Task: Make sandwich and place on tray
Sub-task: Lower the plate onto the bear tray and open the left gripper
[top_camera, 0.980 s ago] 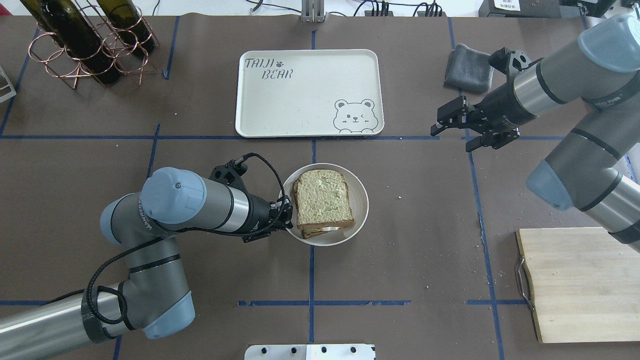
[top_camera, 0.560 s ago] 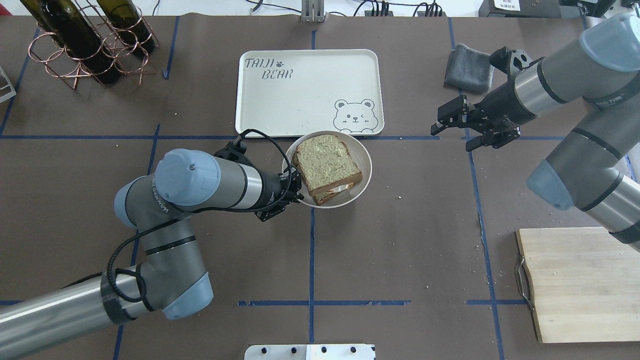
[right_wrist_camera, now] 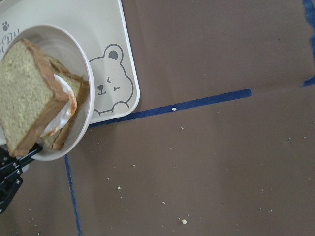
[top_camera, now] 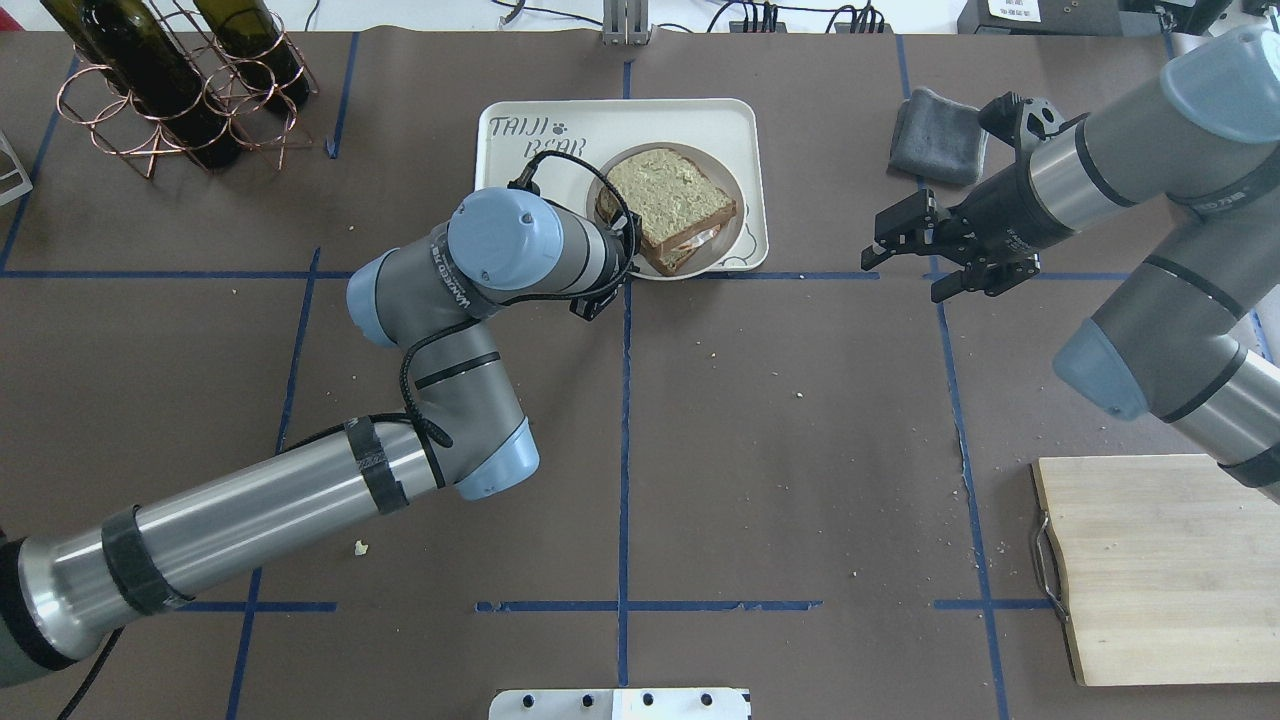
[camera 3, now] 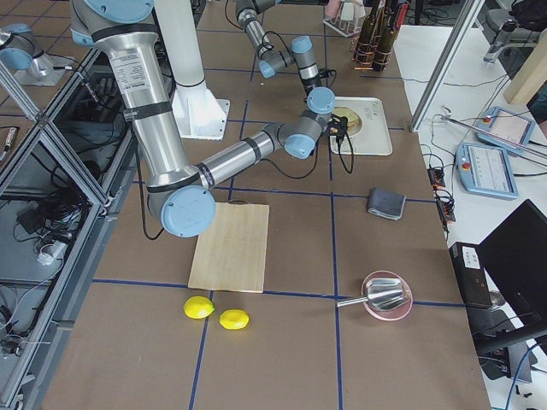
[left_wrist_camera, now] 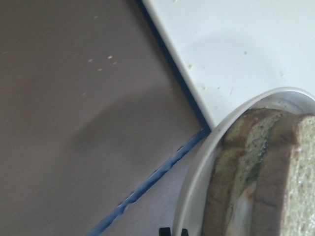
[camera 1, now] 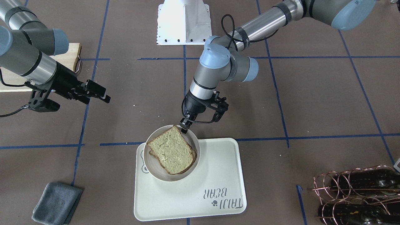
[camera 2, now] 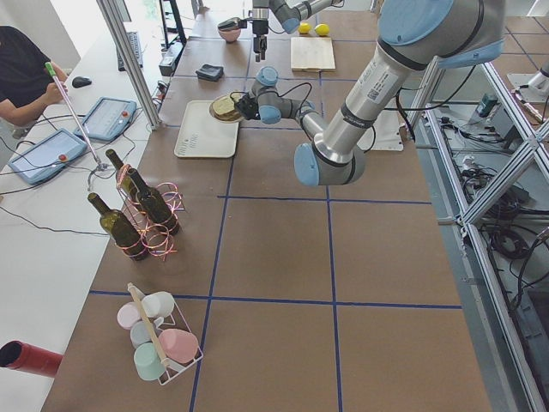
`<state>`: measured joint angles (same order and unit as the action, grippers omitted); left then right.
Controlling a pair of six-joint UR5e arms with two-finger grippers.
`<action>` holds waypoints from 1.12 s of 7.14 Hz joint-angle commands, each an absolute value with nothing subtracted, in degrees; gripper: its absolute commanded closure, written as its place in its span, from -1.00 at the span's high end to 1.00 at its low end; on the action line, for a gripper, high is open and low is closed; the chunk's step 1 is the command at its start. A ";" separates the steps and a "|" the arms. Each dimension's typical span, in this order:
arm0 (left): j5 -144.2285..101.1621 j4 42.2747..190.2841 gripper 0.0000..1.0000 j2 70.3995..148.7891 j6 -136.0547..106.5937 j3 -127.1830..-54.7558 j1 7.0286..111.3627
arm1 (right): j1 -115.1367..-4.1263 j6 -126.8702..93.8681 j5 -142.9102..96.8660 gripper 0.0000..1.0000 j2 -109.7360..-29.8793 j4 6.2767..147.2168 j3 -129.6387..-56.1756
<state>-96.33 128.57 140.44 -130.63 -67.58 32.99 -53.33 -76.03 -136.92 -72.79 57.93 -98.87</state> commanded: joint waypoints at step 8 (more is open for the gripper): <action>-96.77 138.08 -0.04 143.53 -124.91 -57.38 35.68 | -53.26 -76.03 -136.93 1.00 -73.65 57.83 -99.93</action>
